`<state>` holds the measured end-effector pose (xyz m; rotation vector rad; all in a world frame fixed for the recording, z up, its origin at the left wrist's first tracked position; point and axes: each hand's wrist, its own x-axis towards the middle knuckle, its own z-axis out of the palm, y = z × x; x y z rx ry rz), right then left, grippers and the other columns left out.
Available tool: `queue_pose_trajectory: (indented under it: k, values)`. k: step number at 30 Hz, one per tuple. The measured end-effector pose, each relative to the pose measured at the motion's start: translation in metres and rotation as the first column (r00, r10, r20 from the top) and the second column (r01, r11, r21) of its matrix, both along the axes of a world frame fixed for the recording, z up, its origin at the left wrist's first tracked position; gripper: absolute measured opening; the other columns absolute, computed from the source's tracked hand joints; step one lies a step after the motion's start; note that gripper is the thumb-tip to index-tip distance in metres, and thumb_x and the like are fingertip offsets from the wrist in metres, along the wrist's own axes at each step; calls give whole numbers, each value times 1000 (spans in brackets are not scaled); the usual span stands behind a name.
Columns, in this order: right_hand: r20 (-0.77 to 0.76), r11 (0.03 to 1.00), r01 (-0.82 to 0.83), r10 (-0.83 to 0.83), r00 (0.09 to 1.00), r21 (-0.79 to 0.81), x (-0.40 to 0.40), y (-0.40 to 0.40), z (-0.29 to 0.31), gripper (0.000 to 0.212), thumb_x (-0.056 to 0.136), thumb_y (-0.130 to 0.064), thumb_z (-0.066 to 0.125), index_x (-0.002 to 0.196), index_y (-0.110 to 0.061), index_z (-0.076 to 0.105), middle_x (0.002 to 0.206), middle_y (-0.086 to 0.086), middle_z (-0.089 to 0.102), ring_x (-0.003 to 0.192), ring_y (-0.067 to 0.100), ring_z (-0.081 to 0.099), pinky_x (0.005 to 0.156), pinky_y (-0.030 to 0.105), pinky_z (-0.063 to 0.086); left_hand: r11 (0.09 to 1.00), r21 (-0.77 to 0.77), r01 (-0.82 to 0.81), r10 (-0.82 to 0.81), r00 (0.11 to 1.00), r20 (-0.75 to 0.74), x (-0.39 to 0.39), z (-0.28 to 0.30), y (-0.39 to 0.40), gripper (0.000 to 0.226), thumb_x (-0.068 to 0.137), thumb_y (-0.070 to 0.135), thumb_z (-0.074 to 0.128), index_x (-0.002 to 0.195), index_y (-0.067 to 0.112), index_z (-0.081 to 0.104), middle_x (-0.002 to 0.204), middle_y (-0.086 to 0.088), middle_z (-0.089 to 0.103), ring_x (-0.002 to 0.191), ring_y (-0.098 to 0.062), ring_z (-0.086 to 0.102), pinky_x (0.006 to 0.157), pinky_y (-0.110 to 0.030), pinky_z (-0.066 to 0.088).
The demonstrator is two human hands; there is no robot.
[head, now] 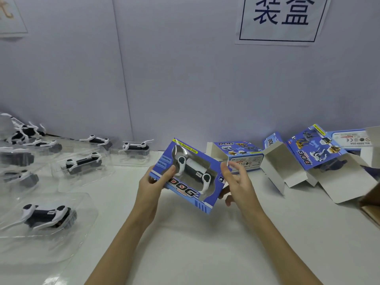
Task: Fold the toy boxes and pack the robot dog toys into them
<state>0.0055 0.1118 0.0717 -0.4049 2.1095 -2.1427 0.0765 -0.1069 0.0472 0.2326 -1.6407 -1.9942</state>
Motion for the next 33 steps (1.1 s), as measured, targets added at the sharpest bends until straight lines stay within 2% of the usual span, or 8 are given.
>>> queue_pose_trajectory:
  k: [8,11,15,18,22,26,30,33]
  values:
    - [-94,999,-17,21,995,42,0,-3,-13,55,90,-67,48,108,-19,68,80,5,75,60,19,66,46,28,50,1000,-15,6,-6,1000,-11,6,-1,-7,41,78,39,88,112,20,78,108,-7,79,94,-23,76,86,-32,56]
    - [-25,999,-13,14,1000,39,2,-10,-18,51,99,-61,46,110,-16,67,86,11,77,64,24,71,49,33,53,994,102,45,-40,998,-44,2,1,-1,54,82,42,81,128,16,67,114,-8,77,93,-22,75,80,-29,60]
    - [89,993,-55,65,994,-107,6,-16,-19,42,105,-49,51,116,-13,71,97,16,78,76,35,76,63,40,63,940,328,98,-86,995,-50,-4,1,0,80,81,41,85,145,32,39,117,-3,78,99,-23,75,93,-39,57]
    - [117,975,-167,185,976,-144,8,-15,-15,39,100,-40,64,117,-6,70,107,19,77,86,40,77,74,46,65,973,153,173,-174,985,-6,-5,-5,8,76,76,42,87,141,39,48,124,-4,75,104,-27,76,77,-37,62]
    - [178,951,-303,289,941,57,8,-9,-12,62,83,-58,72,121,-9,65,99,10,76,79,37,76,66,41,63,977,130,167,-155,983,-97,-5,-6,0,69,80,21,84,143,33,58,130,-9,72,112,-31,73,83,-39,62]
    - [-33,910,-272,297,954,313,8,-14,-21,51,90,-59,72,135,-39,57,99,5,76,78,20,74,69,36,62,959,47,279,-274,958,-91,0,-3,-3,73,82,21,86,146,37,54,132,-11,71,111,-38,73,78,-43,64]
    - [43,926,-313,311,949,211,2,-9,-18,62,73,-75,70,113,-28,70,79,0,73,52,15,51,49,24,44,959,17,283,-281,957,-64,-4,-3,2,69,85,39,83,147,41,52,135,-8,69,119,-34,70,89,-47,62]
    - [60,966,-163,154,986,202,-6,-5,-18,56,81,-71,72,96,-17,70,65,-7,65,45,10,47,44,20,37,947,98,305,-312,948,67,-6,-5,7,94,68,61,90,147,60,39,136,0,68,123,-30,68,96,-60,57]
